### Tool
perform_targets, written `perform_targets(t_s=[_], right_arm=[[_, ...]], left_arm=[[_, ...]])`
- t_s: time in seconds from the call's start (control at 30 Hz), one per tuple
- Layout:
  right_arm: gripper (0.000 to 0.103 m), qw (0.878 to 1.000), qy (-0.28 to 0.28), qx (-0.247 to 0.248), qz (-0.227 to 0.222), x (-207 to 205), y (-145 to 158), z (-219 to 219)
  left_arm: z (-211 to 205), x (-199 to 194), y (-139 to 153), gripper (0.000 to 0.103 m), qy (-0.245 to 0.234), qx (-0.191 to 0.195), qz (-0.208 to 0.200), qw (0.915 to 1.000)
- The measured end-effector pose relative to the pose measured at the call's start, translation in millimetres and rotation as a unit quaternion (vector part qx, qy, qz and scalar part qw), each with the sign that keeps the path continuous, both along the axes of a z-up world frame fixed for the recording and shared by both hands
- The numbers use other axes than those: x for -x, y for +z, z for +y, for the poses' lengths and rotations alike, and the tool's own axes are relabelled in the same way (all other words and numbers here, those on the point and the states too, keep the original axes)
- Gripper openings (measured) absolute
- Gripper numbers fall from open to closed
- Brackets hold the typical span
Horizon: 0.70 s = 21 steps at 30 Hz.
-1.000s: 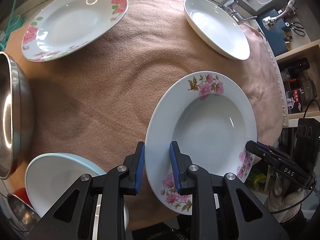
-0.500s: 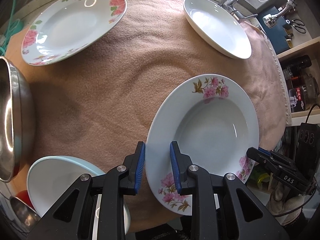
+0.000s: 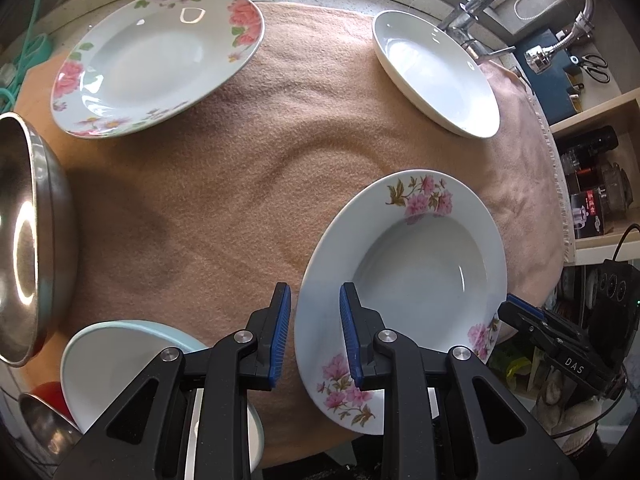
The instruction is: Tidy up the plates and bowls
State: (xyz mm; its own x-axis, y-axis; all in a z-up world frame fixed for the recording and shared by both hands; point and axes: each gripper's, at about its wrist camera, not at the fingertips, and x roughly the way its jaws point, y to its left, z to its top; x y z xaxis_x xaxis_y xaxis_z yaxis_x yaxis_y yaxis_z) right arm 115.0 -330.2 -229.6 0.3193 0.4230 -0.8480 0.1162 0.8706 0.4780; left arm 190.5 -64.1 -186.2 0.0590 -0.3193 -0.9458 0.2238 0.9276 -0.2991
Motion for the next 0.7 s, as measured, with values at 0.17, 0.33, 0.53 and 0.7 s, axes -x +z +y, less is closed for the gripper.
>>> perform_targets(t_s=[0.17,0.33,0.53,0.7], right_arm=[[0.023,1.0,-0.008,0.011,-0.014,2,9,-8],[0.025,0.999,-0.009,0.018,-0.027,3,19,-13],[0.031,0.998,-0.001,0.028,-0.057,3,36,-13],[0.031,0.996,0.008,0.021,-0.088,-1,54,-13]], left_arm=[[5,-1,5,0.023,0.014,0.012,-0.005,0.9998],[10,-3,19,0.023,0.023,0.028,-0.019,0.9992],[23,-2,42,0.023,0.049,0.043,-0.045,0.9969],[42,7,60,0.023,0.091,0.059,-0.067,0.9919]])
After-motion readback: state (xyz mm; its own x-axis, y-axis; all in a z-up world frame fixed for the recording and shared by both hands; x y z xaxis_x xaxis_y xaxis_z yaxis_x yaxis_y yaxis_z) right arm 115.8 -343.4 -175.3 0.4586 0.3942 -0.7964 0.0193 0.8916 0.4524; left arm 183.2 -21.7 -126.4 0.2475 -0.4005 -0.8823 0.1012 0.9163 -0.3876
